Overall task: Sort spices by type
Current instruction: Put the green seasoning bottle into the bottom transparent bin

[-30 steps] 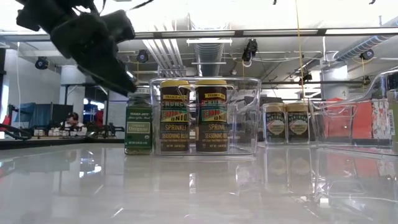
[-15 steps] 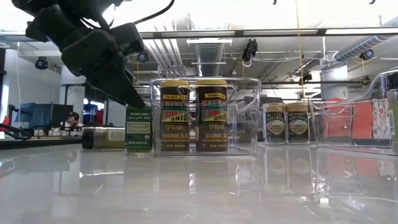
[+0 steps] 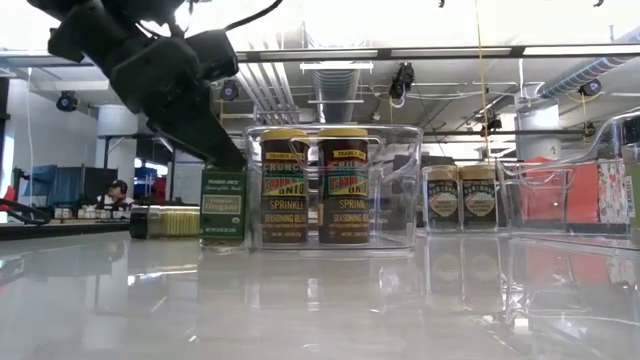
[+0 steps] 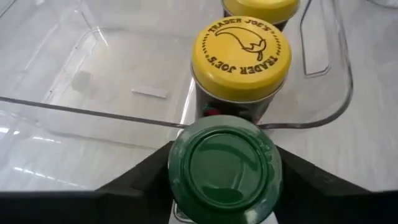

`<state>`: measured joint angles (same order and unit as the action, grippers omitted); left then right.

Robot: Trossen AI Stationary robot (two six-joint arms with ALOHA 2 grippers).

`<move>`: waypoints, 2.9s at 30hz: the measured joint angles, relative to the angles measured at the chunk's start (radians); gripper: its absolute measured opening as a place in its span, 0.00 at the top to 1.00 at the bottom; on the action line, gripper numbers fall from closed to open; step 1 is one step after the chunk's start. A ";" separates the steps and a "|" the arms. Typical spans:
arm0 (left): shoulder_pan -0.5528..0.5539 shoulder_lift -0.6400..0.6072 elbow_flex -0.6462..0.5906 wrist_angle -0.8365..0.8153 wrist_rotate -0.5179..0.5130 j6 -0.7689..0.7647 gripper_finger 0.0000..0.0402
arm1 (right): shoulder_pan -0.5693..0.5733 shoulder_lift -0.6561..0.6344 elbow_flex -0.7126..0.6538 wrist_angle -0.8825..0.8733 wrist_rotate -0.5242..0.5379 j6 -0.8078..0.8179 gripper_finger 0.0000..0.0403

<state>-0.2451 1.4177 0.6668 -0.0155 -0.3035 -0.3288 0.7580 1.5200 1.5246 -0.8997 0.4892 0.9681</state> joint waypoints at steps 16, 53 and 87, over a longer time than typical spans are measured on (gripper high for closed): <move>-0.288 0.027 0.359 -0.371 -0.027 -0.223 0.55 | -0.027 0.007 0.000 0.038 -0.016 -0.213 0.28; -0.274 0.632 0.861 -0.367 -0.124 -0.182 0.55 | 0.043 0.119 0.000 0.198 -0.015 -0.192 0.24; -0.273 0.560 0.871 -0.533 -0.152 -0.152 0.23 | 0.024 0.119 -0.002 0.194 -0.020 -0.233 0.14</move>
<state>-0.5180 1.9772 1.5383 -0.5483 -0.4557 -0.4808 0.7823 1.6390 1.5227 -0.7055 0.4694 0.7355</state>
